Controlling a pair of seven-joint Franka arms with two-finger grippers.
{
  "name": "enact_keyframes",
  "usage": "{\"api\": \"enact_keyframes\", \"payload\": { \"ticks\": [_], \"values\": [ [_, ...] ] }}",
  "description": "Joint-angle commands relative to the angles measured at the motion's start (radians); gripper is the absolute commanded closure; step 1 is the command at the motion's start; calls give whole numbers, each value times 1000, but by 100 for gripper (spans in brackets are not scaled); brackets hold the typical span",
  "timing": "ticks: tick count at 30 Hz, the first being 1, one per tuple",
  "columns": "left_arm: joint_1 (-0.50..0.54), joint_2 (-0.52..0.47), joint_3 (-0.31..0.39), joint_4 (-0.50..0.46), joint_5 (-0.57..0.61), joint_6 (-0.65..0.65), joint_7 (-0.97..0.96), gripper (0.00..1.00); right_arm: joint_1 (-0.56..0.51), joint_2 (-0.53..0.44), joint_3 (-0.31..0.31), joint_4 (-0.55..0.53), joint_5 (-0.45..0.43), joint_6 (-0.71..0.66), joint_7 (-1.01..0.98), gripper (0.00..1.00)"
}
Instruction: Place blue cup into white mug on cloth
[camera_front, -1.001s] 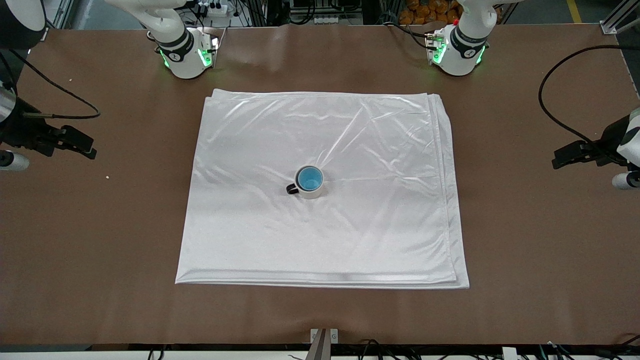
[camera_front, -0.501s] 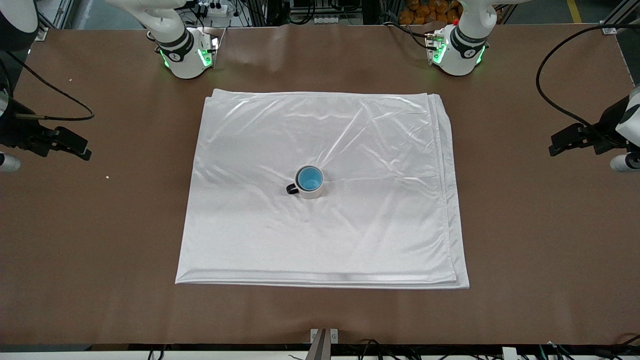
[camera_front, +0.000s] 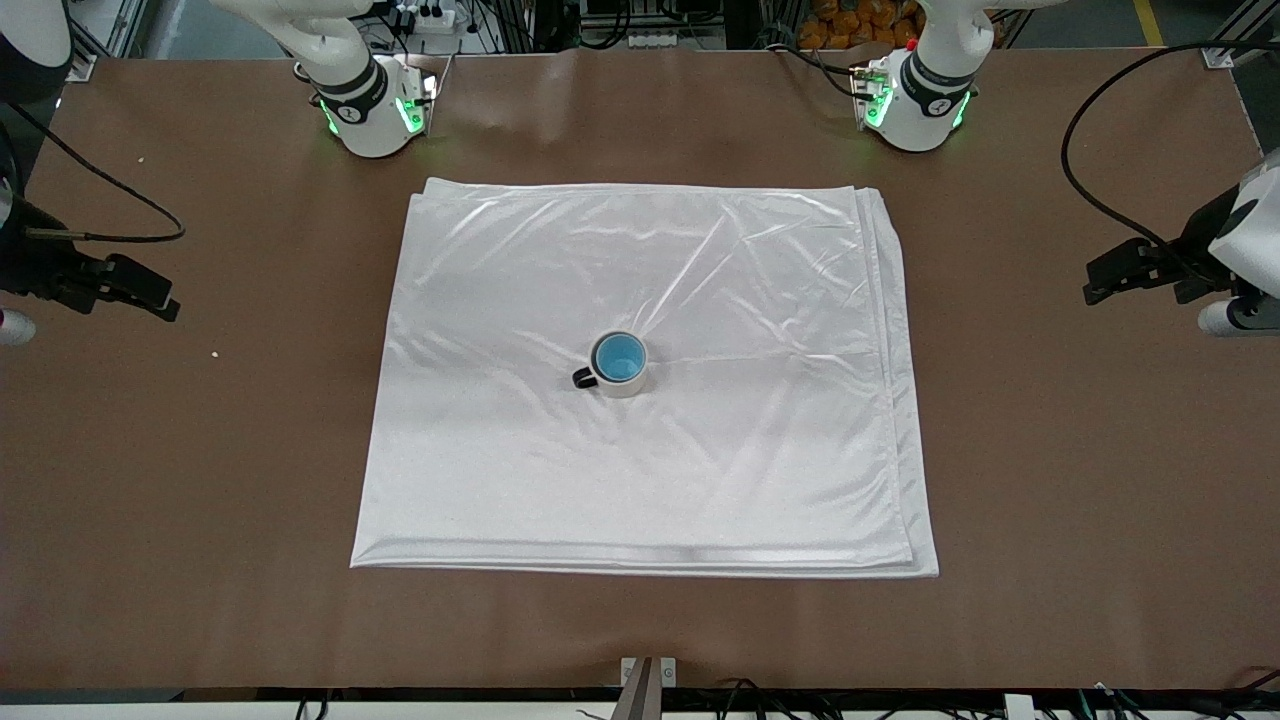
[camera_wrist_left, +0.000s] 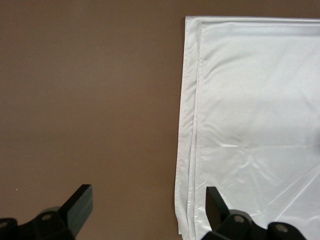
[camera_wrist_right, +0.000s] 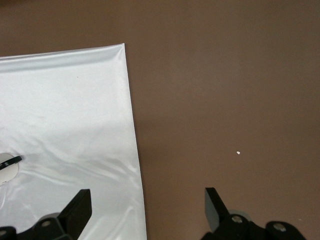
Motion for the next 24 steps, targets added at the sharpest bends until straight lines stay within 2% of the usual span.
{"api": "enact_keyframes", "payload": {
  "ticks": [1, 24],
  "values": [
    [1, -16, 6, -15, -2, -9, 7, 0, -15, 9, 10, 16, 15, -4, 4, 0],
    [10, -20, 6, -10, -7, -11, 17, 0, -15, 10, 9, 16, 16, -4, 0, 0]
  ]
}}
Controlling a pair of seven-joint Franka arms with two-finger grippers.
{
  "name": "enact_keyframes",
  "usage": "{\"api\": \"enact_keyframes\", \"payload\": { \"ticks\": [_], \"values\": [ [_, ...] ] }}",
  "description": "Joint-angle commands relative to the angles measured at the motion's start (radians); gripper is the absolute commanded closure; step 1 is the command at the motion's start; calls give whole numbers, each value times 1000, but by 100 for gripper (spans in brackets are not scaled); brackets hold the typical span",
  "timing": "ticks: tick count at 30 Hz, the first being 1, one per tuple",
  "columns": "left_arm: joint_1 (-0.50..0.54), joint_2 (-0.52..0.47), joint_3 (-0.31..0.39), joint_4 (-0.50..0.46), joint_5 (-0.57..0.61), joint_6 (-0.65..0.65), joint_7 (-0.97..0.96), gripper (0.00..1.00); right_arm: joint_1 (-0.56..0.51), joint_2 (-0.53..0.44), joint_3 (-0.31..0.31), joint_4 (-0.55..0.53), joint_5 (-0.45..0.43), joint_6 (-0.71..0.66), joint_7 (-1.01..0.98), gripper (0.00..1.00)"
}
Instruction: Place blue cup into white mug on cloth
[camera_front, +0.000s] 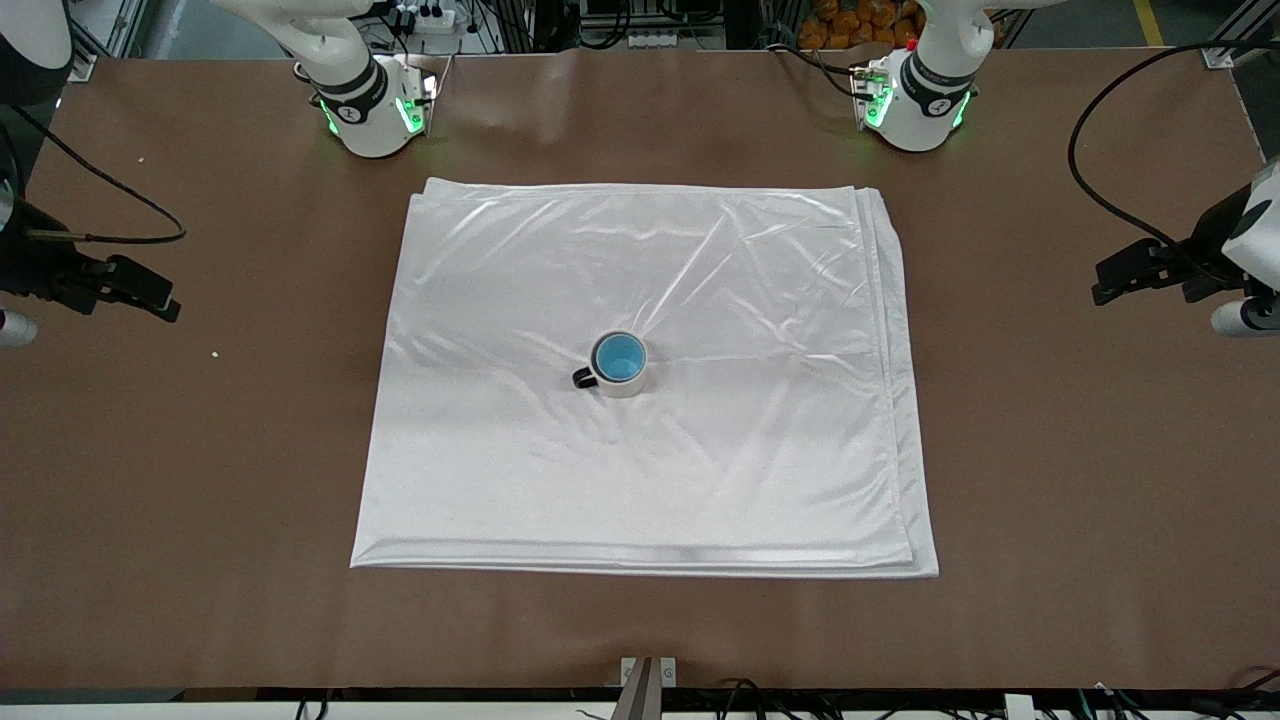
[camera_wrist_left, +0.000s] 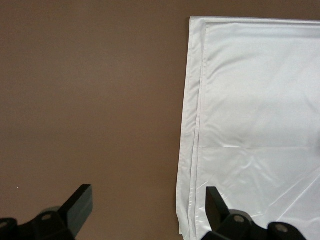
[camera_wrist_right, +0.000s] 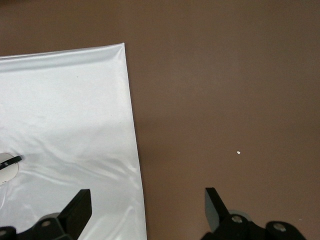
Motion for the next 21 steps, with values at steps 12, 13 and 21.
{"api": "enact_keyframes", "payload": {
  "ticks": [12, 13, 21],
  "values": [
    [-3, -17, 1, -1, 2, -7, 20, 0, -17, 8, 10, 16, 16, -4, -3, 0],
    [-3, -16, 1, -1, 2, -7, 20, 0, -17, 8, 9, 16, 16, -4, -3, 0],
    [-5, -14, 1, -1, 2, -7, 20, 0, -15, 8, 10, 17, 16, -3, -3, 0]
  ]
}}
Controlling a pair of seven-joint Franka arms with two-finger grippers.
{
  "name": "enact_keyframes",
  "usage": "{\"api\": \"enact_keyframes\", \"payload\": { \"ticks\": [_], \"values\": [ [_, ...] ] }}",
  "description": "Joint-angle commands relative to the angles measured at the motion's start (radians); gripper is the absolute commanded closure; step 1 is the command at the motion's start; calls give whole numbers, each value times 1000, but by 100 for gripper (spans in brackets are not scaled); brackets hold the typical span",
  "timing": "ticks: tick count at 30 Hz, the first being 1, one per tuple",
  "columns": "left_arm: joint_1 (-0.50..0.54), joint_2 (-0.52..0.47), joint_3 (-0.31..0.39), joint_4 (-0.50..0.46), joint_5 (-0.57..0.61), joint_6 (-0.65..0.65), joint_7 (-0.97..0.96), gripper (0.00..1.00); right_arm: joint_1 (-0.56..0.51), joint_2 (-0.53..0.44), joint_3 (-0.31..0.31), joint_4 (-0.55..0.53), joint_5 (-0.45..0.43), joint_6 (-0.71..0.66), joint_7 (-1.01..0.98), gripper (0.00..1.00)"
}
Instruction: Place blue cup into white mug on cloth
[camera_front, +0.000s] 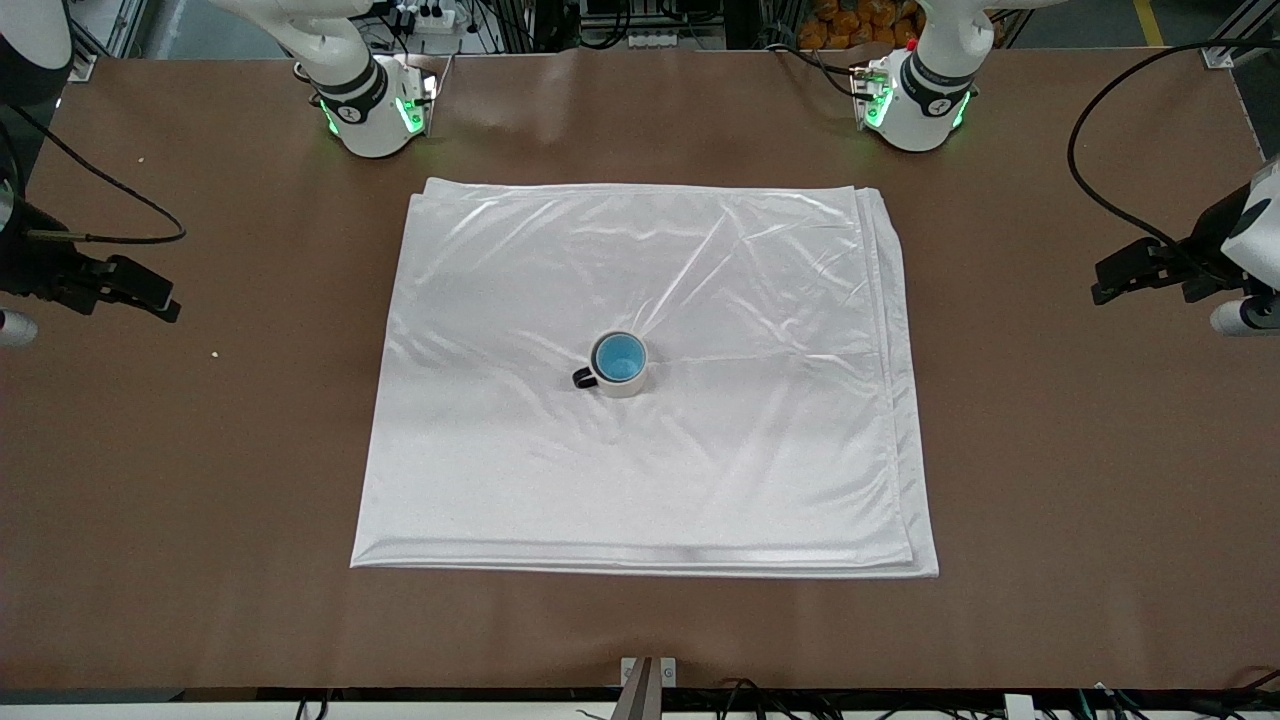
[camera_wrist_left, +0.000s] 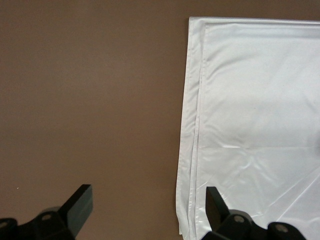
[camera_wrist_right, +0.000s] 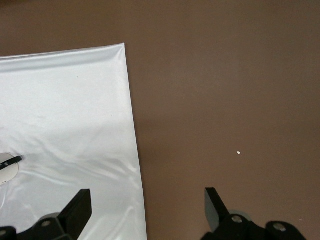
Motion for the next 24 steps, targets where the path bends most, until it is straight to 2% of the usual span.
{"api": "enact_keyframes", "payload": {
  "ticks": [1, 24],
  "values": [
    [-3, -14, 1, -2, 2, -8, 20, 0, -17, 8, 9, 17, 16, -4, -3, 0],
    [-1, -12, 1, -2, 2, -8, 18, 0, -27, 10, 10, 13, 16, -4, -8, 0]
  ]
}}
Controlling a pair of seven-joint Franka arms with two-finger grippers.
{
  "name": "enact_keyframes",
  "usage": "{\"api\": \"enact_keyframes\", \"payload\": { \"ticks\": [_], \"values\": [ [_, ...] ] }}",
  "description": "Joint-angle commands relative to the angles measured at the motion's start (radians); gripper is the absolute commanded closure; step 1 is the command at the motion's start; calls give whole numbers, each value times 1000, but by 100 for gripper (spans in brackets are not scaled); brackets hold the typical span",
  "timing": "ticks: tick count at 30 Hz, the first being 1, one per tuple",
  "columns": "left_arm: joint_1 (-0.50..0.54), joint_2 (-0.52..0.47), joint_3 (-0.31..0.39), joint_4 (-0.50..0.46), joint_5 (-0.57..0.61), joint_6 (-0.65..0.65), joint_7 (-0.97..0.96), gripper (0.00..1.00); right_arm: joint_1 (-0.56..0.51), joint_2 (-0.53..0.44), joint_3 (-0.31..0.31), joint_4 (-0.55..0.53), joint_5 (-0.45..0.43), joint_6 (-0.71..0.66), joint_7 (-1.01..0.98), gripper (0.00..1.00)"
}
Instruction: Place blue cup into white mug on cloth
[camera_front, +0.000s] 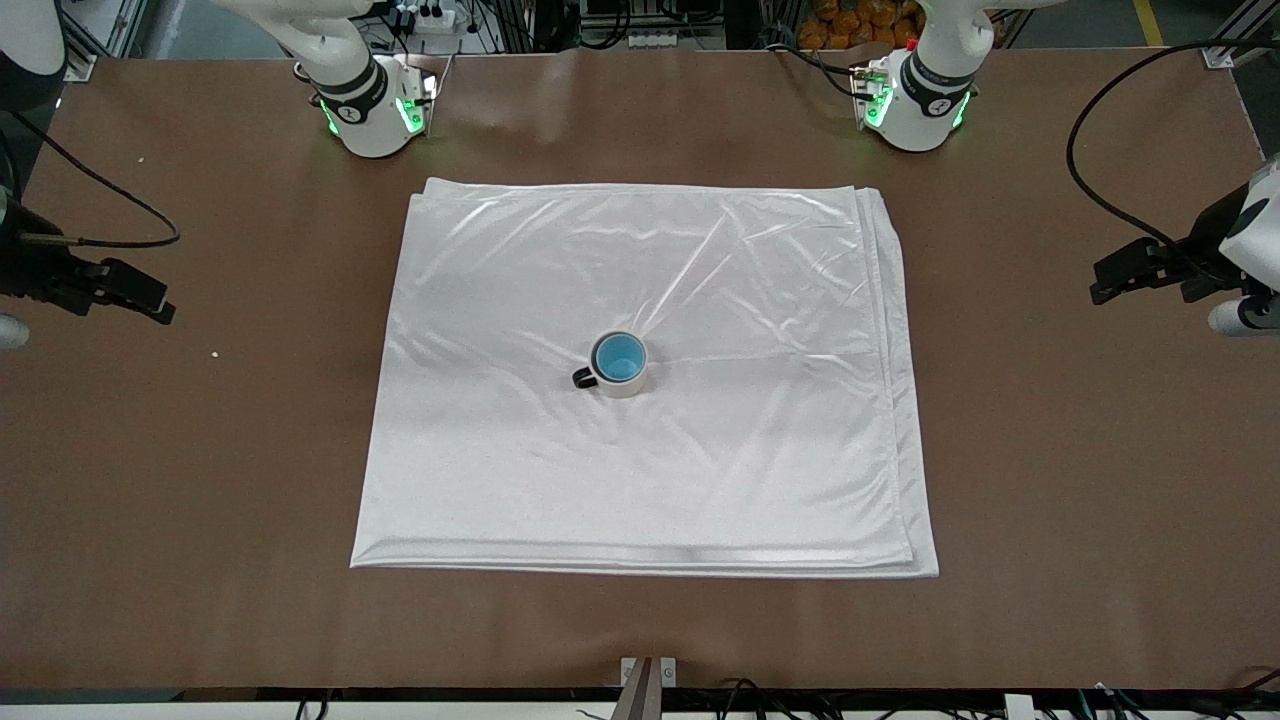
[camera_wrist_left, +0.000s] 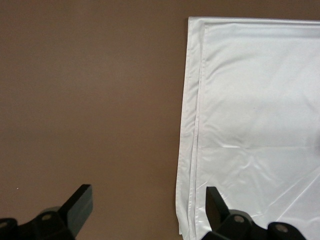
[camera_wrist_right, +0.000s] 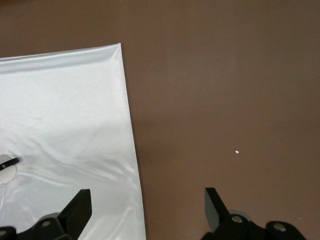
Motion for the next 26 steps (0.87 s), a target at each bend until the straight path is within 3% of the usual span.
{"api": "enact_keyframes", "payload": {
  "ticks": [1, 26],
  "values": [
    [-1, -12, 1, -2, 2, -8, 18, 0, -15, 5, 11, 13, 15, -4, -7, 0],
    [-3, -11, 1, -2, 2, -6, 18, 0, -24, 7, 11, 11, 15, -5, -9, 0]
  ]
}}
